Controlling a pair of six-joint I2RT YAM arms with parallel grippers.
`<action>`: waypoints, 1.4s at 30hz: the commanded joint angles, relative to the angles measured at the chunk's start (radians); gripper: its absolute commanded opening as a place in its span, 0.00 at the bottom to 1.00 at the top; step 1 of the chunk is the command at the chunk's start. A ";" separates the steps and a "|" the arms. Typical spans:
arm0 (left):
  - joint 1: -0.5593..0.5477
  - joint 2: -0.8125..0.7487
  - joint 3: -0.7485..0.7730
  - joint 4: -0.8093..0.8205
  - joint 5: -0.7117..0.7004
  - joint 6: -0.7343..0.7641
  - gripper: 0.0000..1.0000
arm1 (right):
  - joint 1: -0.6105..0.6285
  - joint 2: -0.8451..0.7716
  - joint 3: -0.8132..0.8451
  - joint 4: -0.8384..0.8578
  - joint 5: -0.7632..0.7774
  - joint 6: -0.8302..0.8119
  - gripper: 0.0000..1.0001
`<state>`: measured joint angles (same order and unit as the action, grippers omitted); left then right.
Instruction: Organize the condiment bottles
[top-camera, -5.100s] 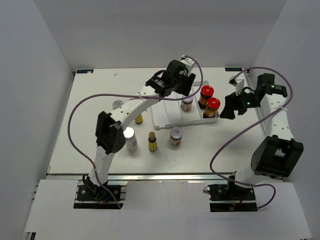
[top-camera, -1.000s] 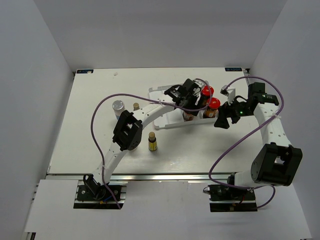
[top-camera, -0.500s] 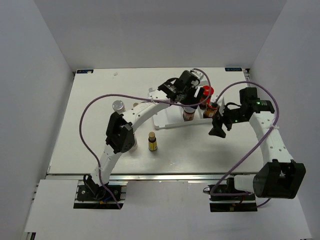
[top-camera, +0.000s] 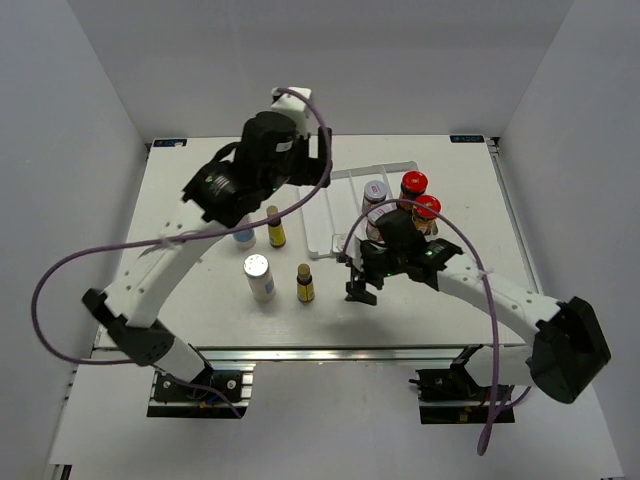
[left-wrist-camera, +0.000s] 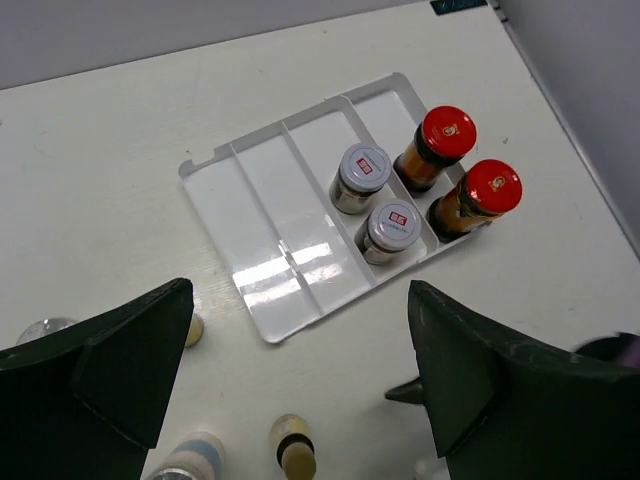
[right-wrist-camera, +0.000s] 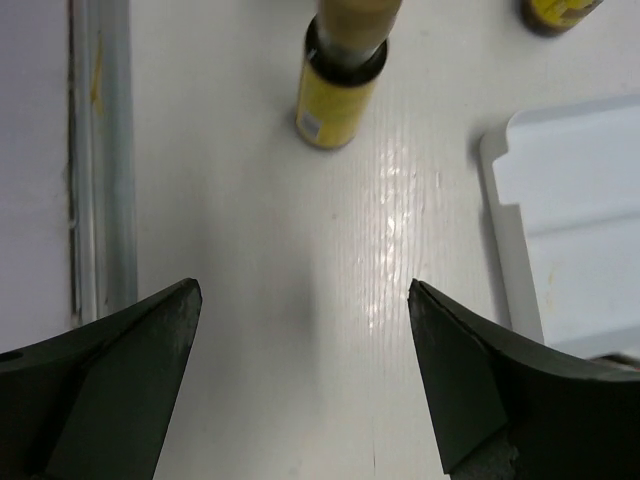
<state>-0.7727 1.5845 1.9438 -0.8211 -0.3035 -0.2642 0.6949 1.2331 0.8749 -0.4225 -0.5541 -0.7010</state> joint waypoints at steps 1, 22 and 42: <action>-0.008 -0.115 -0.069 -0.069 -0.106 -0.049 0.97 | 0.066 0.080 0.044 0.264 0.111 0.236 0.89; -0.007 -0.380 -0.284 -0.124 -0.243 -0.156 0.98 | 0.173 0.358 0.291 0.341 0.074 0.340 0.85; -0.007 -0.400 -0.304 -0.115 -0.252 -0.167 0.98 | 0.193 0.393 0.268 0.309 0.076 0.287 0.74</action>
<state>-0.7780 1.2133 1.6474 -0.9352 -0.5419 -0.4194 0.8822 1.6264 1.1316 -0.1165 -0.4629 -0.4000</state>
